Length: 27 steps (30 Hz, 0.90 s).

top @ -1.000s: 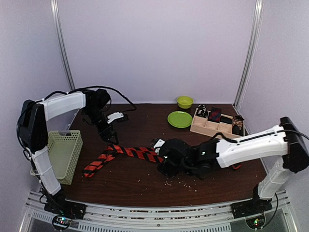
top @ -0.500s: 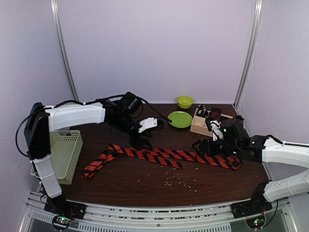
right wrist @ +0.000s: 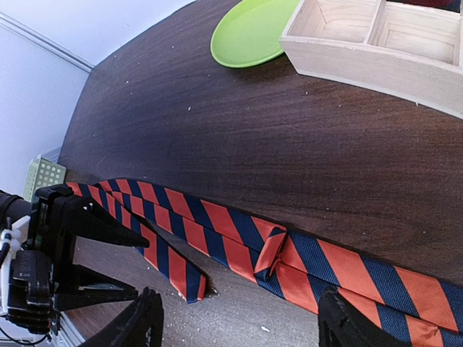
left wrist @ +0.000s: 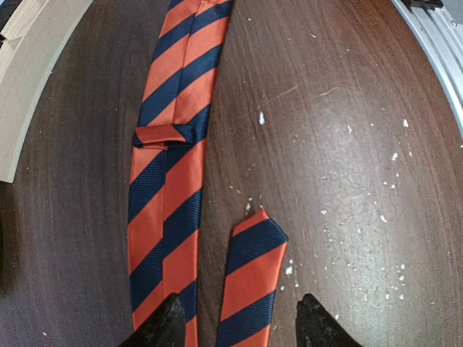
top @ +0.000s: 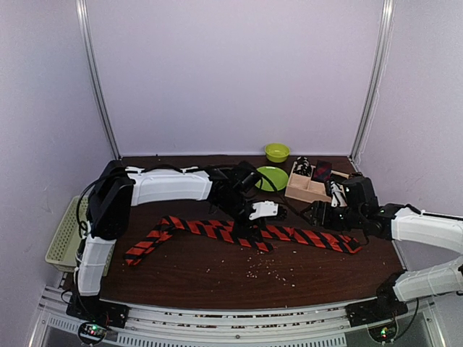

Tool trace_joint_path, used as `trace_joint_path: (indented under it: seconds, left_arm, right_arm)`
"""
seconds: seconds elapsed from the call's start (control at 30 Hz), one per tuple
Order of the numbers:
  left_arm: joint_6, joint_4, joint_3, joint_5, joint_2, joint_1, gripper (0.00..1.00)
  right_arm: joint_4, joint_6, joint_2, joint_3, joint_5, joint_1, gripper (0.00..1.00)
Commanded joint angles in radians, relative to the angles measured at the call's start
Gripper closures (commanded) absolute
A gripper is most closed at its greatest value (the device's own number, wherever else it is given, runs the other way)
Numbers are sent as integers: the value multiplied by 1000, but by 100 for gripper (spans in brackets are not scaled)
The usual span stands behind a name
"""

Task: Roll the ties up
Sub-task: Tie the tie at the center of the board.

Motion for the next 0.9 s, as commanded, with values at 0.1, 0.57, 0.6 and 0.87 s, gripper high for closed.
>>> trace_joint_path:
  seconds: [0.1,0.57,0.6,0.87]
  left_arm:
    - [43,-70,78,39,80,-4,48]
    - [15,-73,34,26,106,-3,46]
    - [5,-57,18,30,86,-3,45]
    - [-117,-12,37,25,99,47,31]
  right_arm:
    - [64,48,65,-4,-44,-39,31]
    - [158,43,353,131,-115,-6,50]
    - [154,40,368,145,-113,-1,51]
    - [175,52,432,158,-109,6,53]
